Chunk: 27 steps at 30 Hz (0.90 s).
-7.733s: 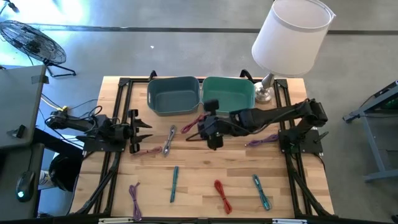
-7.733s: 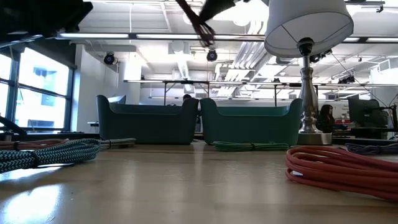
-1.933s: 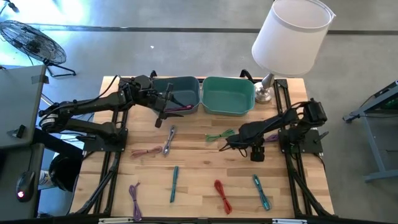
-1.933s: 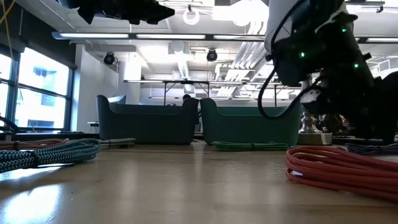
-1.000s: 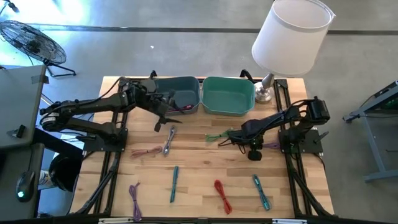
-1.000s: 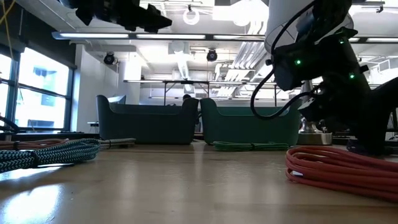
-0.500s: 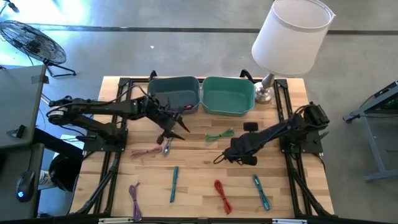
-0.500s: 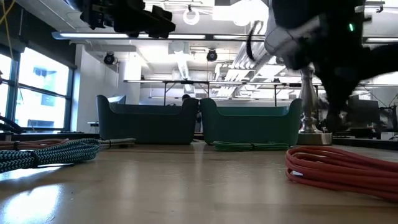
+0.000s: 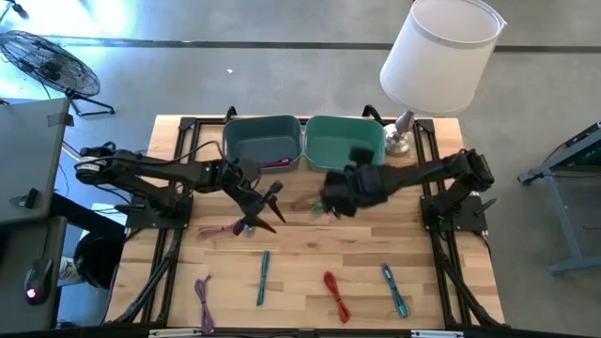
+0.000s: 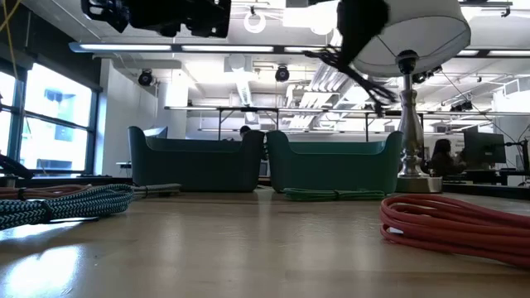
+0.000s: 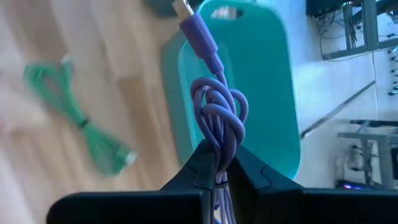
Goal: Pick & Place USB Port
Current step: Put the right purple USB cable into the green bin, then put the white patterned USB cable into the blue bin
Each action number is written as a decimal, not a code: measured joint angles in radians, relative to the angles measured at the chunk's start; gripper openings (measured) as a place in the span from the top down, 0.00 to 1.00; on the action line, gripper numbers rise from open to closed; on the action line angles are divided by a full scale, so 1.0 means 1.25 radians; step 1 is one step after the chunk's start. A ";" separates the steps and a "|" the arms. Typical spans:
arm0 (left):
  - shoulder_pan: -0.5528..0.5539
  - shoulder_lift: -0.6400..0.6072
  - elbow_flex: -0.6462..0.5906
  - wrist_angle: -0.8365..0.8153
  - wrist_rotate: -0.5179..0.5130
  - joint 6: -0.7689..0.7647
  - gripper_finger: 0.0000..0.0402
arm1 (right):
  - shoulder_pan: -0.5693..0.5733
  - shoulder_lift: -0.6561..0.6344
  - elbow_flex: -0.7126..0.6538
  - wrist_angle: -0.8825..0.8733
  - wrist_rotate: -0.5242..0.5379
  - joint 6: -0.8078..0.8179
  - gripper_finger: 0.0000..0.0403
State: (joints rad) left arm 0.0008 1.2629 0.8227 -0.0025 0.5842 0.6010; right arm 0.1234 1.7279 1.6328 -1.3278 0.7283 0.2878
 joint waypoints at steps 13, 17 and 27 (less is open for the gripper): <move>-0.017 0.000 0.001 -0.069 -0.023 -0.003 0.57 | -0.279 0.000 0.017 0.153 -0.186 -0.146 0.90; -0.017 0.000 0.001 -0.082 -0.041 -0.003 0.57 | -0.317 0.000 0.017 0.152 -0.256 -0.147 0.72; -0.017 -0.002 0.001 -0.088 -0.044 -0.032 0.57 | -0.312 0.000 0.017 0.154 -0.274 -0.207 0.55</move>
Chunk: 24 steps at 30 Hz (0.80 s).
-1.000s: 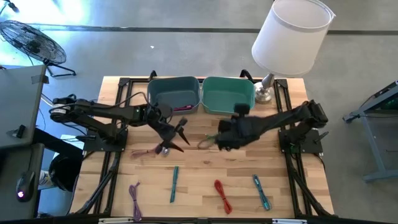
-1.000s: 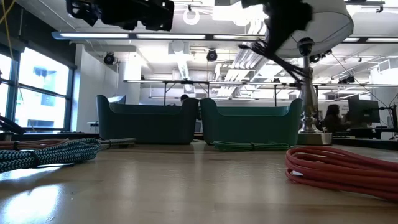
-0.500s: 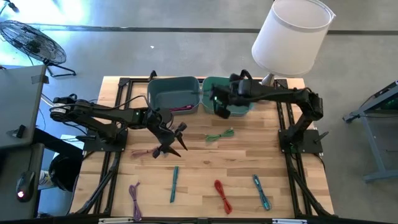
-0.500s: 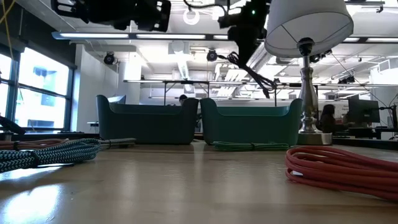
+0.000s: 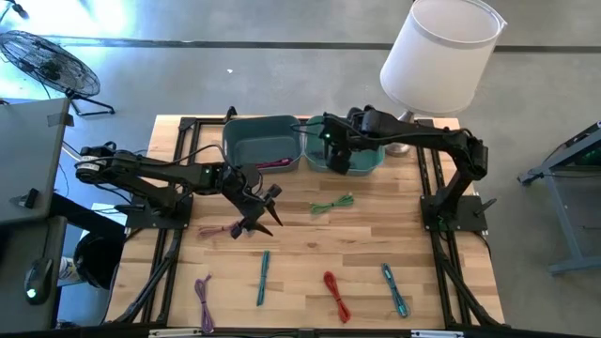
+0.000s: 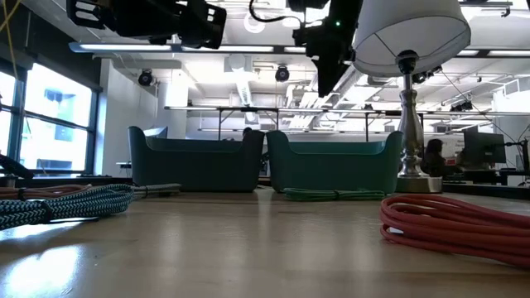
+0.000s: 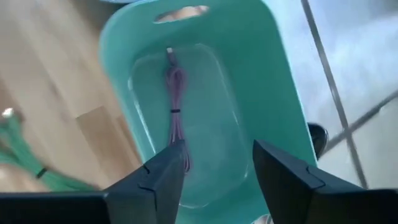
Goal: Pick & Place USB Port
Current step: Put the white patterned USB cable into the blue bin
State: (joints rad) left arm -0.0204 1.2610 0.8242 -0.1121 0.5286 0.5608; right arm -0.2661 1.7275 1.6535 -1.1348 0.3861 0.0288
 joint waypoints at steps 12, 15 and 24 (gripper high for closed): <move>-0.023 -0.103 0.109 -0.361 -0.291 -0.091 0.57 | 0.217 -0.001 0.000 0.003 -0.049 -0.081 0.56; -0.046 -0.104 0.128 -0.441 -0.419 -0.119 0.57 | 0.280 -0.001 0.000 0.004 -0.046 -0.050 0.56; -0.063 -0.061 0.119 -0.520 -0.609 -0.531 0.57 | 0.433 -0.001 0.000 0.002 0.054 0.011 0.56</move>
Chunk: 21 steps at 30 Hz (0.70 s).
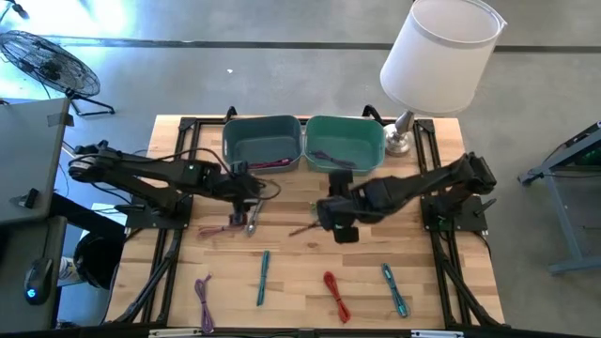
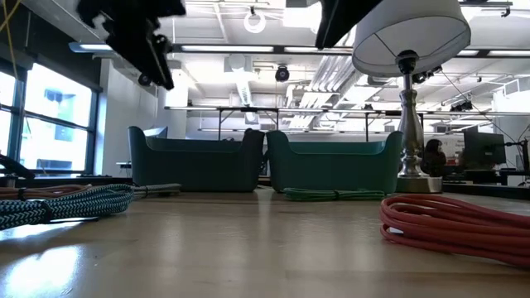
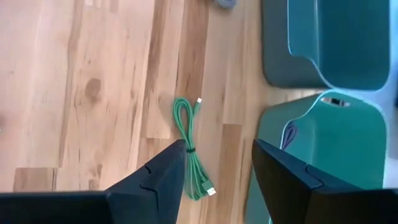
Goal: Pick & Place USB Port
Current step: Put the white patterned USB cable into the blue bin
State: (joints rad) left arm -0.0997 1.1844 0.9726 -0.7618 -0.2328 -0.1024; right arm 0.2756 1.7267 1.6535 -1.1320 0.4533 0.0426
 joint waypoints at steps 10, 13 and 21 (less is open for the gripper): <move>0.001 0.134 -0.045 -0.038 -0.007 -0.158 0.57 | 0.070 -0.001 0.000 -0.007 0.043 0.063 0.57; 0.002 0.178 -0.046 -0.062 0.005 -0.174 0.57 | 0.085 -0.001 0.000 -0.009 0.047 0.072 0.57; 0.019 0.261 -0.046 -0.034 0.039 -0.195 0.57 | 0.120 -0.001 0.000 -0.019 0.058 0.095 0.57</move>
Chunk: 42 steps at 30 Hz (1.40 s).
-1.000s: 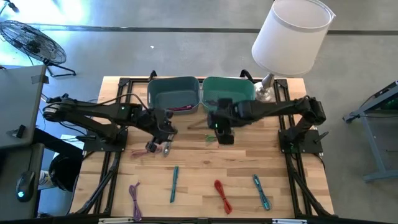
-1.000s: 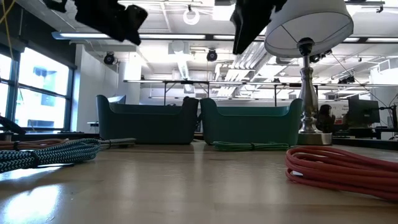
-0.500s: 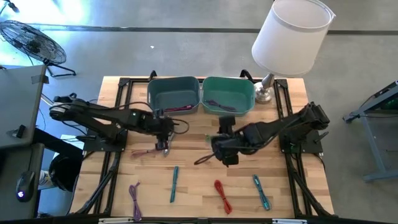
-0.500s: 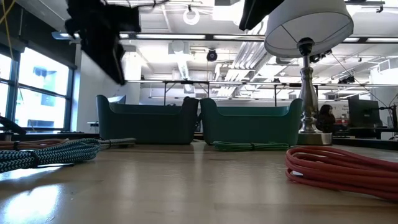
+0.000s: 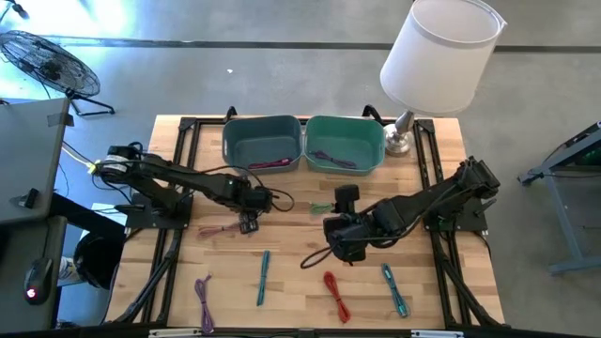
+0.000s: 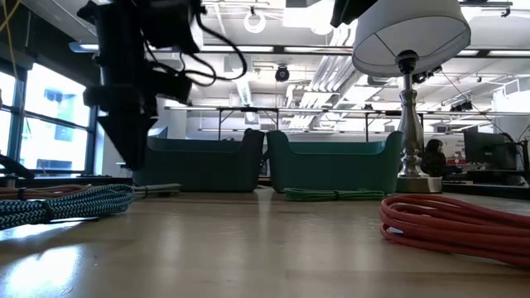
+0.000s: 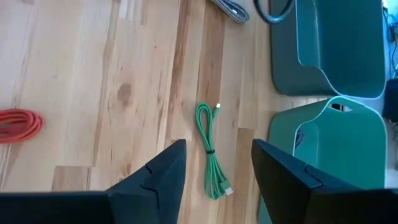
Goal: Pick & Place USB Port
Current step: Put the white patterned USB cable into the blue bin
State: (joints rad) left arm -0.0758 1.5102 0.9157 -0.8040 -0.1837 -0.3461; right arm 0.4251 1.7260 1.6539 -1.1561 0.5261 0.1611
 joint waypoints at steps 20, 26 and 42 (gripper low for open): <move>0.014 0.083 -0.017 0.046 0.086 0.011 0.57 | 0.066 0.000 0.000 -0.023 0.053 0.083 0.57; 0.014 0.079 -0.070 0.109 0.092 0.021 0.58 | 0.085 0.000 0.000 -0.023 0.057 0.103 0.58; -0.010 0.077 -0.082 0.199 0.098 0.138 0.99 | 0.133 0.000 0.000 -0.020 0.099 0.141 0.58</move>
State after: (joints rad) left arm -0.0882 1.6068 0.8135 -0.5547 -0.0606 -0.1731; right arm 0.5915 1.7264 1.6539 -1.1812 0.6497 0.3375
